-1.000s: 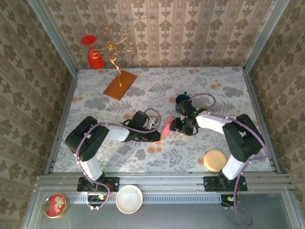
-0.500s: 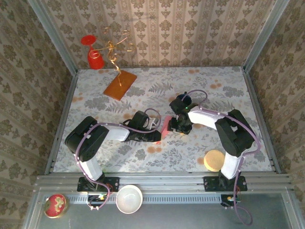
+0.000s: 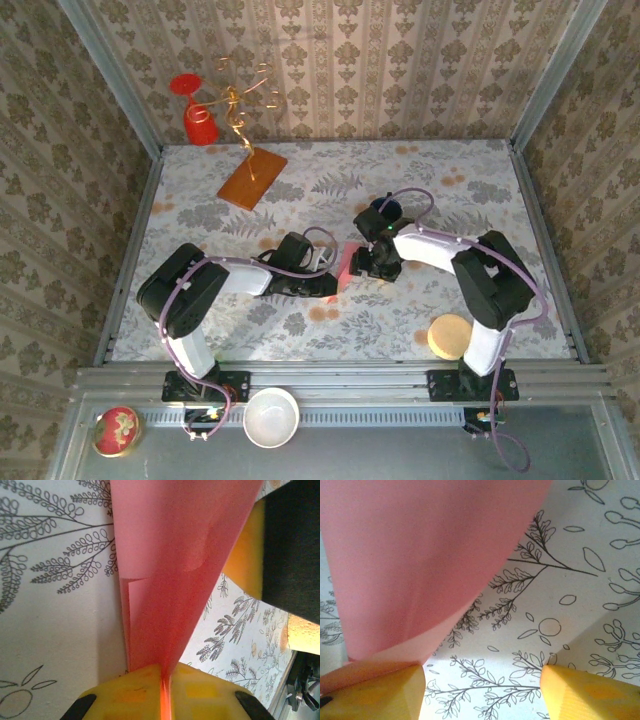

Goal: Fold a paper plane with a square sheet of paper (pick it up from the middle)
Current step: Fold the wing for the fifth time at the center of the table.

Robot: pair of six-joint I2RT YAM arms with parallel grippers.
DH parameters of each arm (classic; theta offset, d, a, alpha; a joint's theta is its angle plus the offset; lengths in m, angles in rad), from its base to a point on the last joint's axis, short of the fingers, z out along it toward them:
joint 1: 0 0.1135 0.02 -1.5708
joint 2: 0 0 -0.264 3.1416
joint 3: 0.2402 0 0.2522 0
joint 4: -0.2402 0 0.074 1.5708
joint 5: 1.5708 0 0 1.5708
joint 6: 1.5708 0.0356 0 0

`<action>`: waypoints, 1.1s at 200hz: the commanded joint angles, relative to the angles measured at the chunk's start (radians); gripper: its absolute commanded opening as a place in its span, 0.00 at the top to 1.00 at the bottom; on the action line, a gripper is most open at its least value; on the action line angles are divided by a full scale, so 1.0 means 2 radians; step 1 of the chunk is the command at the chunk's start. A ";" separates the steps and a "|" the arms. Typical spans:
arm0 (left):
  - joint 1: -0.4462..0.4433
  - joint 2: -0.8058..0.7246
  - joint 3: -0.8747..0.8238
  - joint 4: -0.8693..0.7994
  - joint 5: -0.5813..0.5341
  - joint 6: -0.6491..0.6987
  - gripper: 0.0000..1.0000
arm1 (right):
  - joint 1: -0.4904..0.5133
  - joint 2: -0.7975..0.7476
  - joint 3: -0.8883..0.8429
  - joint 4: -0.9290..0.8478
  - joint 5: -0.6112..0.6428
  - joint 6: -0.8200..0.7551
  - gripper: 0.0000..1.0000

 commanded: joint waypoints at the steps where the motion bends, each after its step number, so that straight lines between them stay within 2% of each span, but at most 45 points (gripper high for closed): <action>1: 0.001 0.029 -0.026 -0.031 -0.038 -0.001 0.89 | -0.001 -0.007 -0.030 0.086 -0.058 -0.005 0.35; 72: 0.002 0.042 -0.058 0.029 -0.032 -0.015 0.93 | -0.007 -0.077 -0.068 0.132 -0.057 -0.063 0.40; 147: 0.008 0.045 -0.067 0.054 -0.019 -0.022 0.94 | -0.009 -0.033 -0.047 0.123 -0.057 -0.086 0.46; 220: 0.008 0.049 -0.066 0.054 -0.016 -0.020 0.91 | -0.007 0.005 -0.023 0.106 -0.046 -0.092 0.43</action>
